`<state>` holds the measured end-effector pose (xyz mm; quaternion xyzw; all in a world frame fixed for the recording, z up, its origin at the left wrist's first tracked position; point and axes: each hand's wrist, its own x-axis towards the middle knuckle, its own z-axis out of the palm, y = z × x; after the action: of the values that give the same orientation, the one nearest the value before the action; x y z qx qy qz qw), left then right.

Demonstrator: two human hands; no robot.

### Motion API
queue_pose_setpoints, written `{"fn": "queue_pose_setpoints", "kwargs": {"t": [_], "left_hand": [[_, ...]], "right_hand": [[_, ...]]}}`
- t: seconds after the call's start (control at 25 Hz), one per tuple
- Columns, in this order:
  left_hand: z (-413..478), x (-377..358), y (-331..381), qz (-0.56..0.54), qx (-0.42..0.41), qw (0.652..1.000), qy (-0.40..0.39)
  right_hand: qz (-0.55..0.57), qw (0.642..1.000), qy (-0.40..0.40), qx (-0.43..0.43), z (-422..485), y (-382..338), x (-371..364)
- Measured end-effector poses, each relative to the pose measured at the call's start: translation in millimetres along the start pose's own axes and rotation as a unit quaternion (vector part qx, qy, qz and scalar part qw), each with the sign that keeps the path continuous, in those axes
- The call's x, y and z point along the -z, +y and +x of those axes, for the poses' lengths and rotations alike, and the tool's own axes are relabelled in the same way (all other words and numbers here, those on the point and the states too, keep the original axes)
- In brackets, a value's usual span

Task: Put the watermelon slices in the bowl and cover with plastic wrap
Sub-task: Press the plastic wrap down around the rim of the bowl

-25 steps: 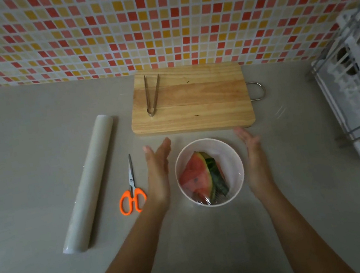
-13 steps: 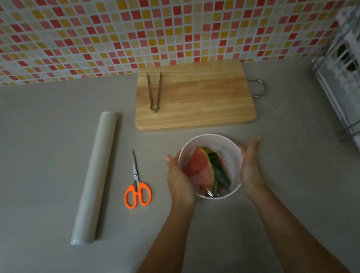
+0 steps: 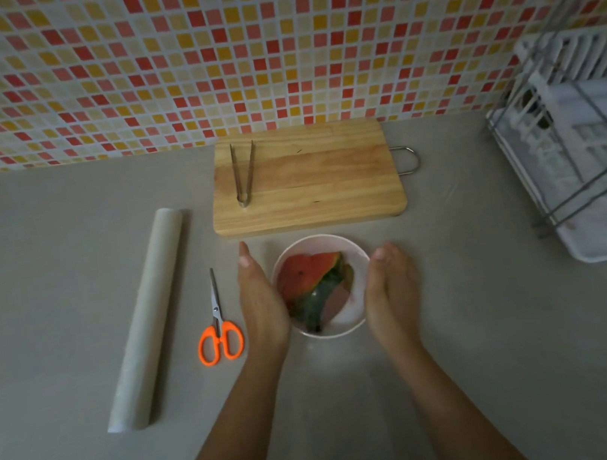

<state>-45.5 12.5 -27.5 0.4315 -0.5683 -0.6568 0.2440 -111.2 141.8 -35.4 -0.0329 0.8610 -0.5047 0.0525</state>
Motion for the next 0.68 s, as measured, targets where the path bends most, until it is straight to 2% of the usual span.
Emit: {"fn": "queue_pose_setpoints", "kwargs": {"t": [0.12, 0.16, 0.28, 0.36, 0.4, 0.48, 0.56, 0.68], "left_hand": [[-38, -2, -18, 0.051, -0.062, 0.996, -0.048], [-33, -3, -19, 0.041, -0.055, 0.996, -0.05], [-5, 1, -4, -0.079, 0.065, 0.992, -0.079], [0, 12, -1, -0.083, 0.067, 0.99, -0.09], [-3, 16, -3, -0.079, 0.056, 0.991, -0.089], [-11, 17, -10, -0.061, 0.035, 0.992, -0.103], [-11, 12, -12, -0.059, 0.032, 0.992, -0.11], [-2, 3, -6, -0.089, 0.05, 0.989, -0.106]], "right_hand": [[0.095, 0.989, -0.109, 0.007, 6, -4, 3], [0.138, 0.981, -0.135, 0.0, 5, -7, 0], [0.204, 0.968, -0.111, -0.096, -7, -5, -13], [0.177, 0.969, -0.085, -0.147, -9, -3, -12], [0.152, 0.978, -0.067, -0.129, -4, -5, -9], [0.129, 0.989, -0.064, -0.021, 13, -12, -1], [0.109, 0.981, -0.151, 0.051, 35, -20, 1], [0.132, 0.957, -0.258, 0.023, 50, -17, -10]]}}
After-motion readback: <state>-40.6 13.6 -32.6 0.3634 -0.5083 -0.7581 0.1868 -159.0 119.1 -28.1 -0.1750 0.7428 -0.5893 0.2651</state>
